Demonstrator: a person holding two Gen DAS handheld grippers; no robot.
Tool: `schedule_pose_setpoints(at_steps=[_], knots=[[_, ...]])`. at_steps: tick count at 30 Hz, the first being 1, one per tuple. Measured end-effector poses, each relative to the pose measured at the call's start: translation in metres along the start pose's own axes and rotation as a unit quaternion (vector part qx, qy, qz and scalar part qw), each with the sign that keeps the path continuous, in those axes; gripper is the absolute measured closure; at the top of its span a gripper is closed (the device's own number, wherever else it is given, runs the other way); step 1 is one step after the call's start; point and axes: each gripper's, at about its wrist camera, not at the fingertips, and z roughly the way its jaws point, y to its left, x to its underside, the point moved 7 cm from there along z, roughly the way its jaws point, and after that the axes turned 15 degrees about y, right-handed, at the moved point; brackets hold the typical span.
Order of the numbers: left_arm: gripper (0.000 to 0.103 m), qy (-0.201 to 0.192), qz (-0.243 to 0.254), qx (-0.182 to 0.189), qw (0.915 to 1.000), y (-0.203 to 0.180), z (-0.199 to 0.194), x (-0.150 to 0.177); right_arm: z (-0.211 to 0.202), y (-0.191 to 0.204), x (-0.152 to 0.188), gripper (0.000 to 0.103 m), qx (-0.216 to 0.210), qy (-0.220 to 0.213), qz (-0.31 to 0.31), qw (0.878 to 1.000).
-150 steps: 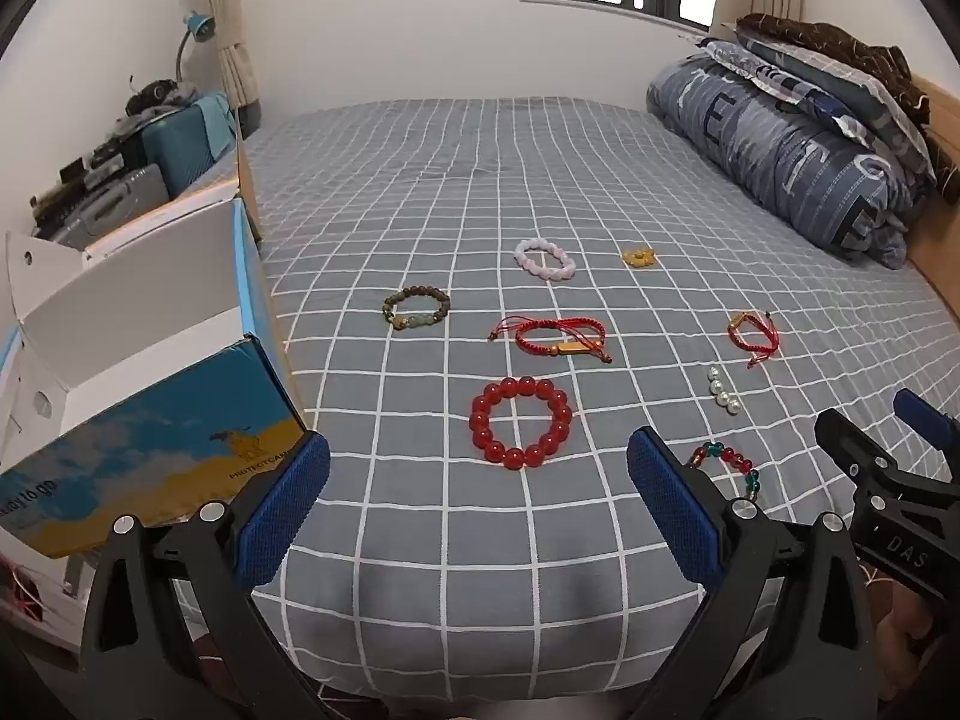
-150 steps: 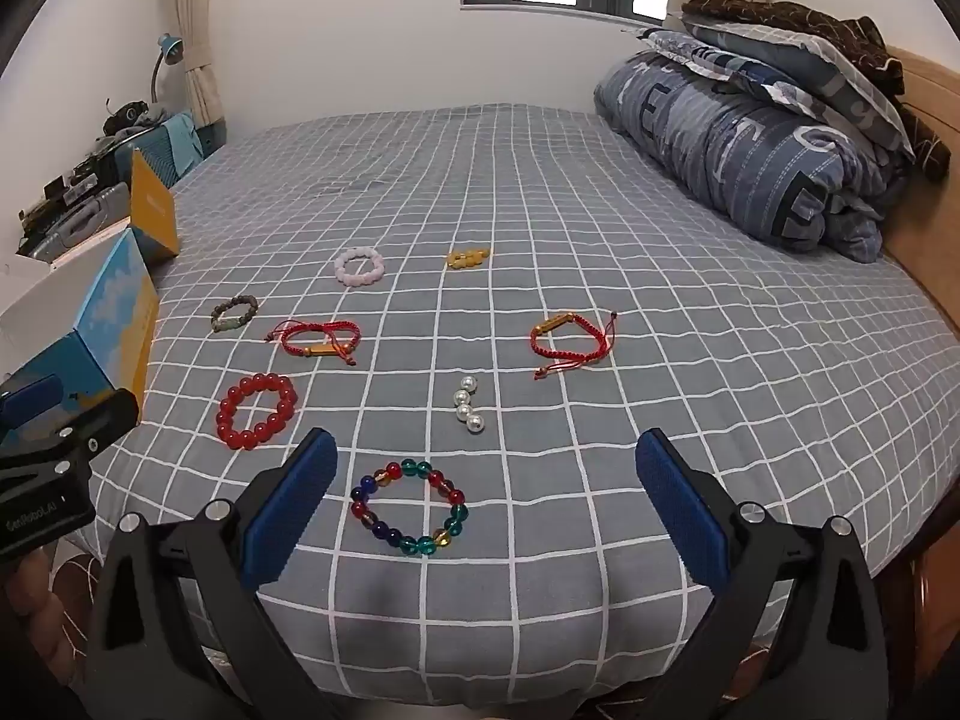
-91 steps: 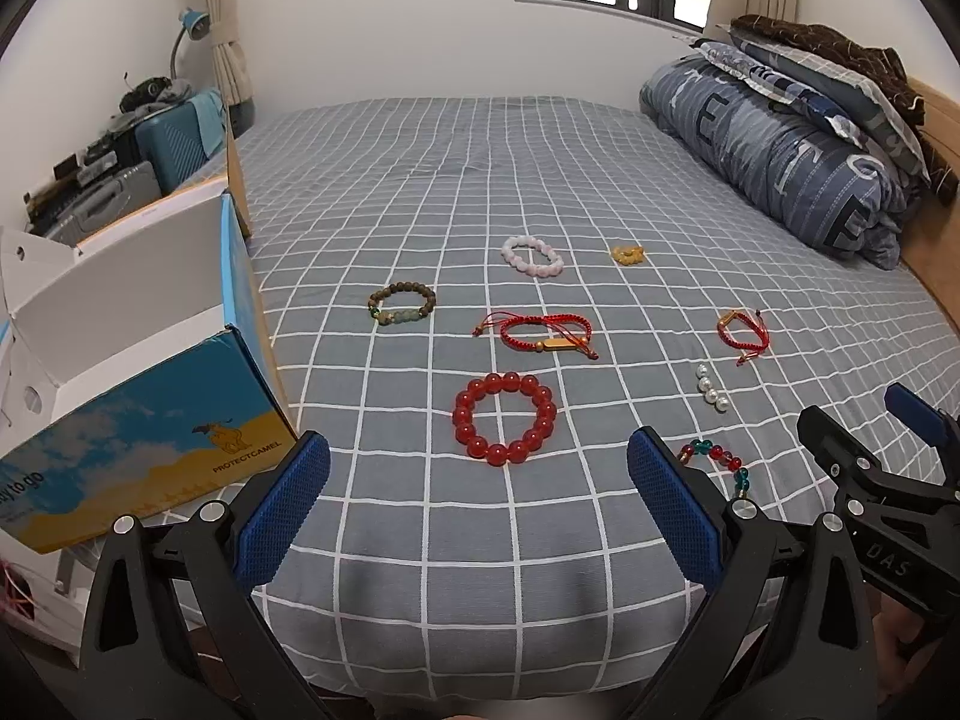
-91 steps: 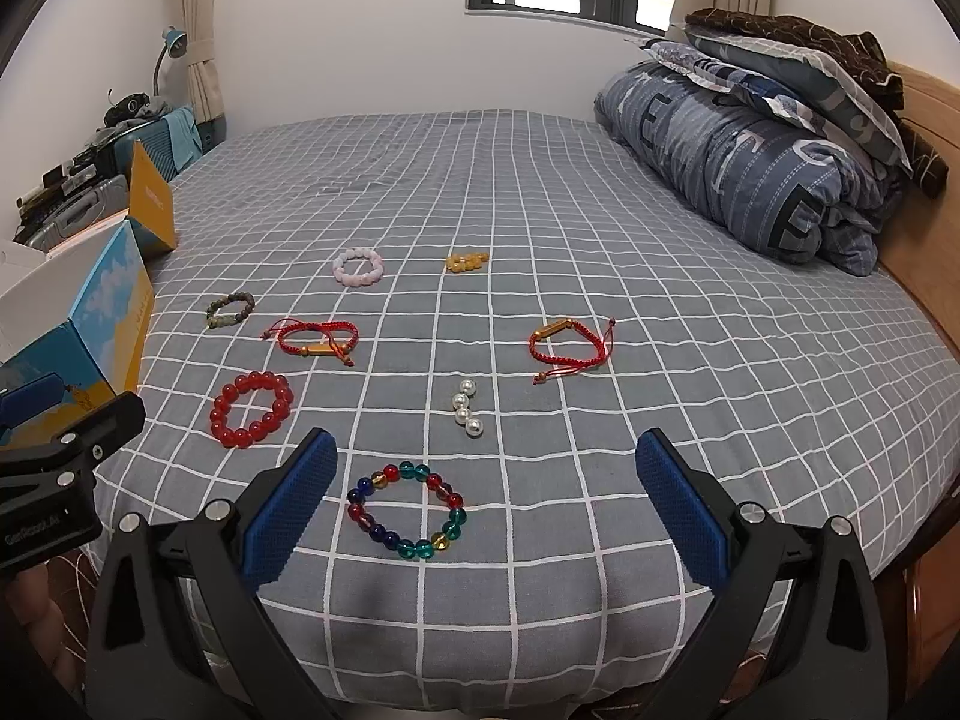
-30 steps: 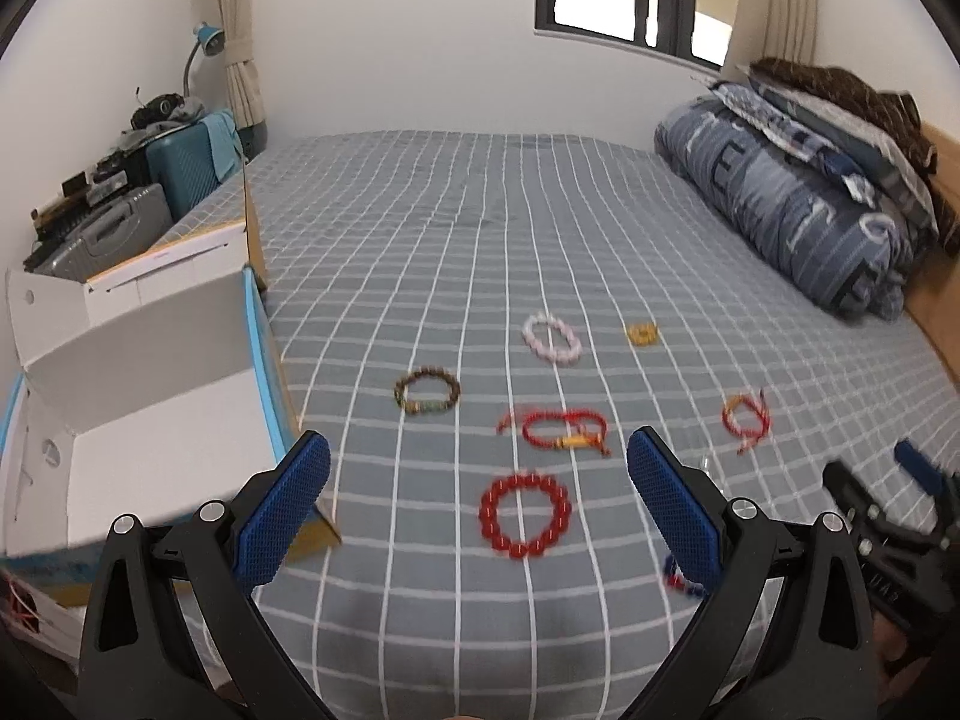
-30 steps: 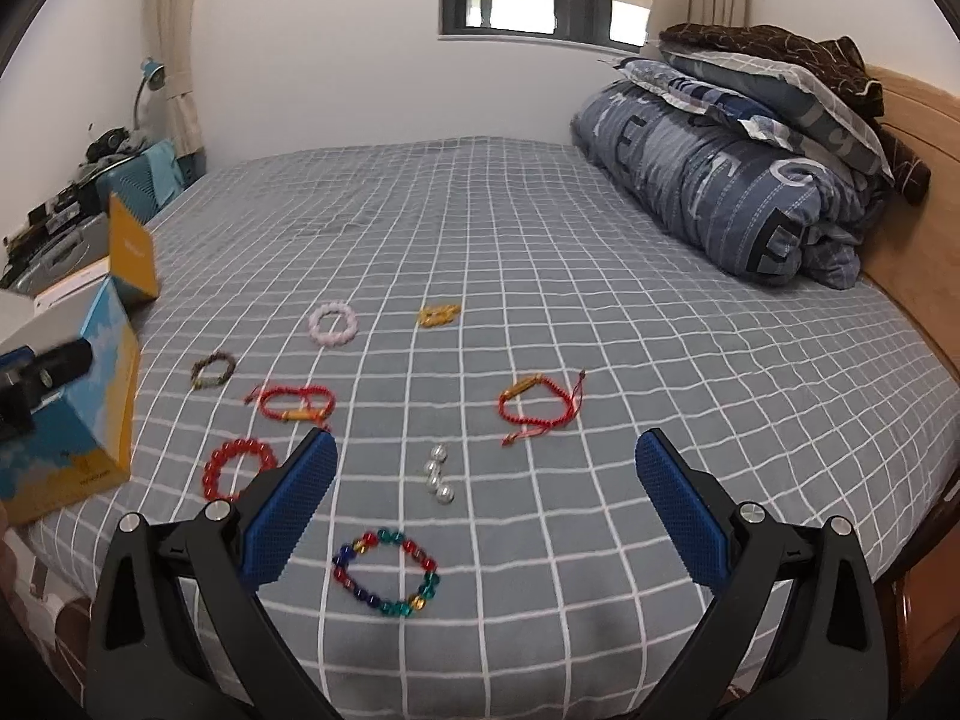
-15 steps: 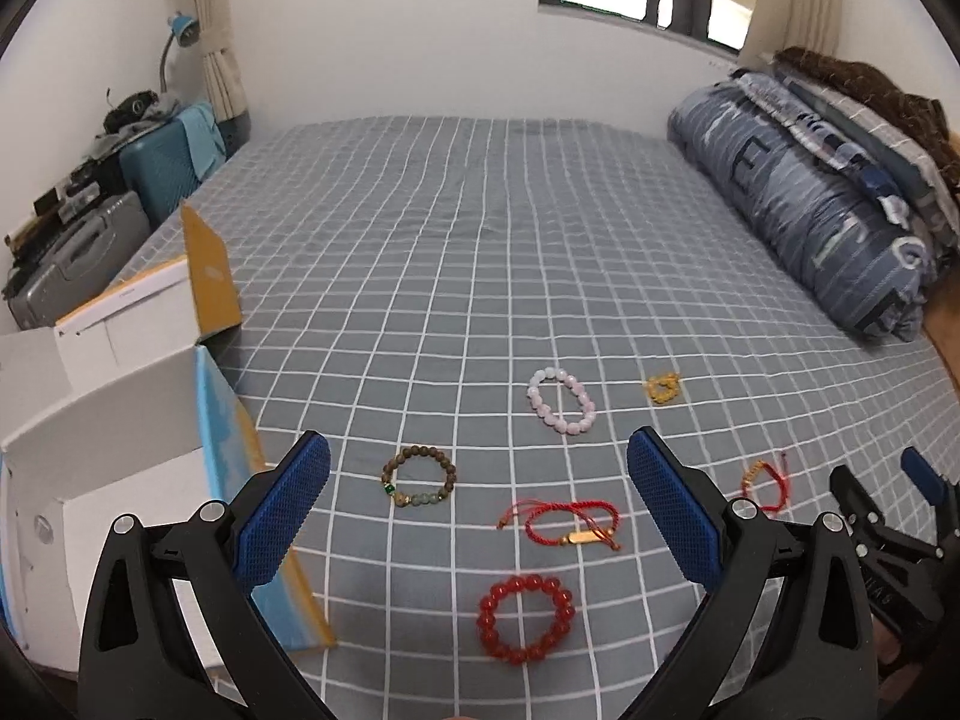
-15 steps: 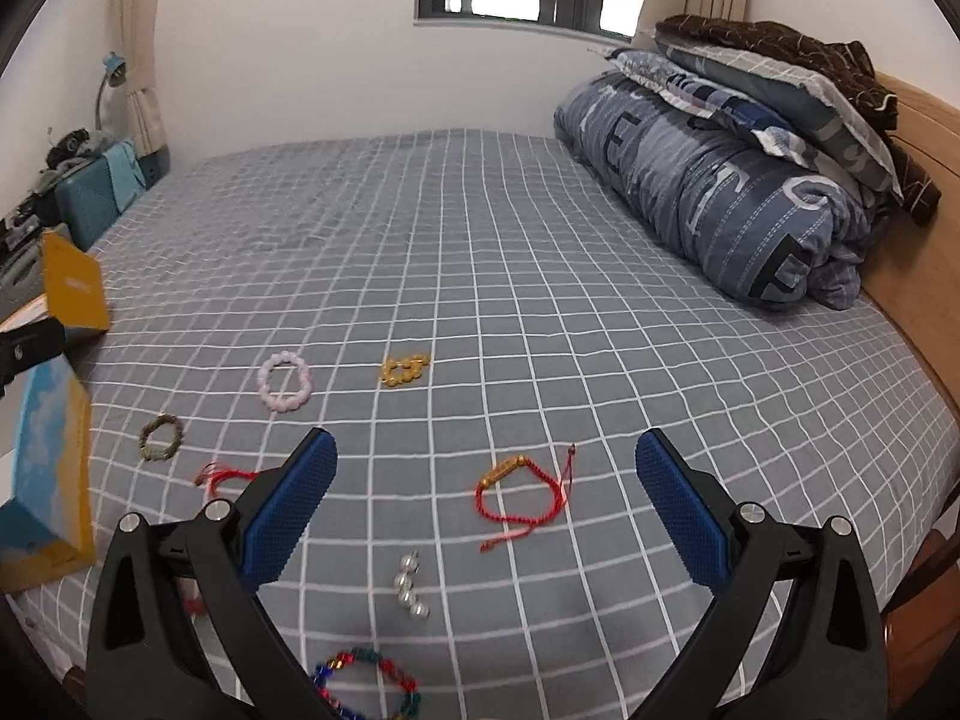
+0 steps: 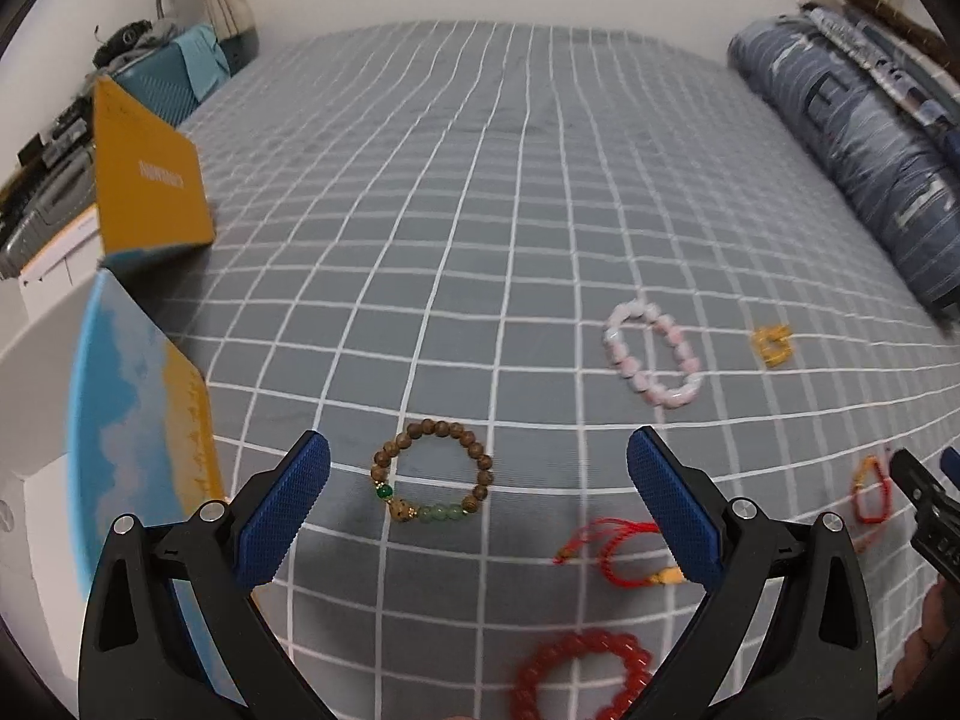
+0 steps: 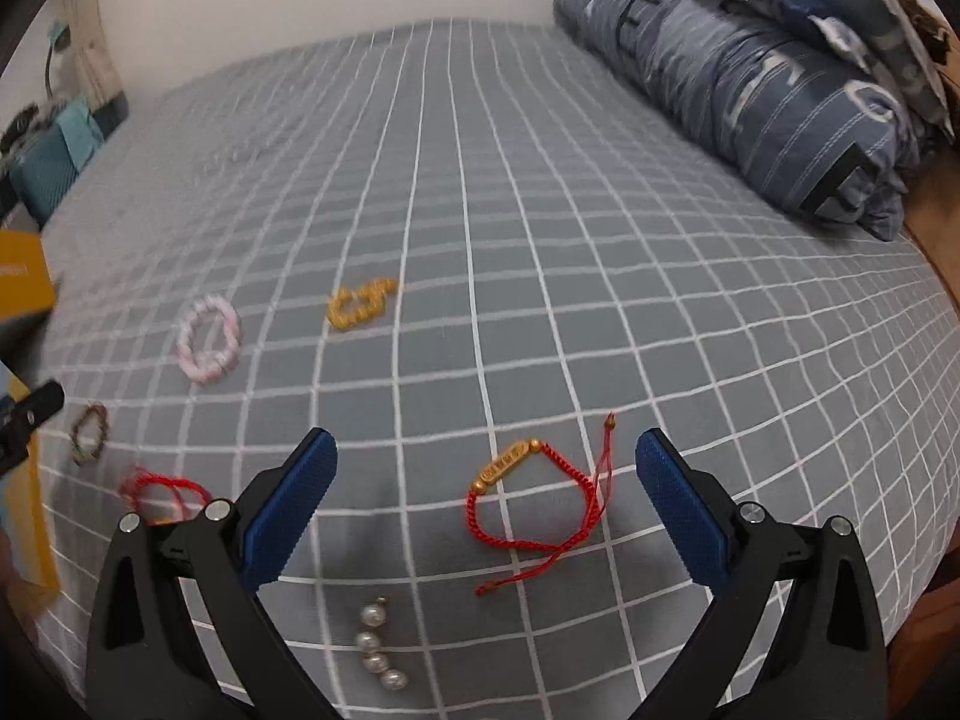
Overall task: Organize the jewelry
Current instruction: 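Grasp brown wooden bead bracelet with left tool while right tool grasps red cord bracelet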
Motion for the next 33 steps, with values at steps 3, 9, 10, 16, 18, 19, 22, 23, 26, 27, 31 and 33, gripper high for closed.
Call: schedule_pose_setpoints(at_steps=[3, 9, 10, 16, 18, 19, 22, 23, 26, 27, 31, 33], knots=[[0.006, 0.016, -0.008, -0.004, 0.9998, 0.004, 0.019, 0.000, 0.018, -0.003, 0.002, 0.007, -0.003, 0.017, 0.000, 1.000], [0.006, 0.048, -0.020, -0.001, 0.9986, 0.012, 0.049, 0.004, 0.043, -0.012, 0.005, 0.007, -0.014, 0.045, 0.009, 0.999], [0.006, 0.051, -0.024, -0.003, 0.9984, 0.014, 0.053, 0.003, 0.045, -0.013, 0.005, 0.007, -0.016, 0.047, 0.010, 0.999], [0.006, 0.063, -0.038, -0.012, 0.9972, 0.018, 0.067, 0.003, 0.060, -0.012, 0.006, 0.007, -0.022, 0.065, 0.014, 0.998], [0.006, 0.070, -0.038, -0.013, 0.9968, 0.019, 0.073, 0.003, 0.064, -0.014, 0.005, 0.009, -0.026, 0.070, 0.016, 0.997], [0.006, 0.071, -0.039, -0.012, 0.9967, 0.020, 0.074, 0.002, 0.065, -0.014, 0.005, 0.010, -0.026, 0.071, 0.018, 0.997], [0.006, 0.074, -0.047, -0.006, 0.9962, 0.022, 0.078, 0.002, 0.067, -0.015, 0.004, 0.015, -0.035, 0.074, 0.026, 0.996], [0.006, 0.074, -0.047, -0.006, 0.9961, 0.022, 0.078, 0.001, 0.068, -0.016, 0.006, 0.018, -0.035, 0.075, 0.027, 0.996], [0.012, 0.080, -0.046, -0.002, 0.9957, 0.020, 0.077, 0.003, 0.069, -0.016, 0.007, 0.028, -0.030, 0.079, 0.028, 0.996], [0.014, 0.081, -0.046, 0.001, 0.9956, 0.020, 0.077, 0.002, 0.069, -0.016, 0.007, 0.031, -0.029, 0.080, 0.028, 0.996], [0.030, 0.083, -0.046, 0.008, 0.9955, 0.020, 0.075, 0.003, 0.067, -0.018, 0.009, 0.043, -0.027, 0.078, 0.032, 0.996], [0.037, 0.084, -0.044, 0.012, 0.9954, 0.018, 0.073, 0.005, 0.066, -0.021, 0.010, 0.049, -0.027, 0.079, 0.037, 0.996]])
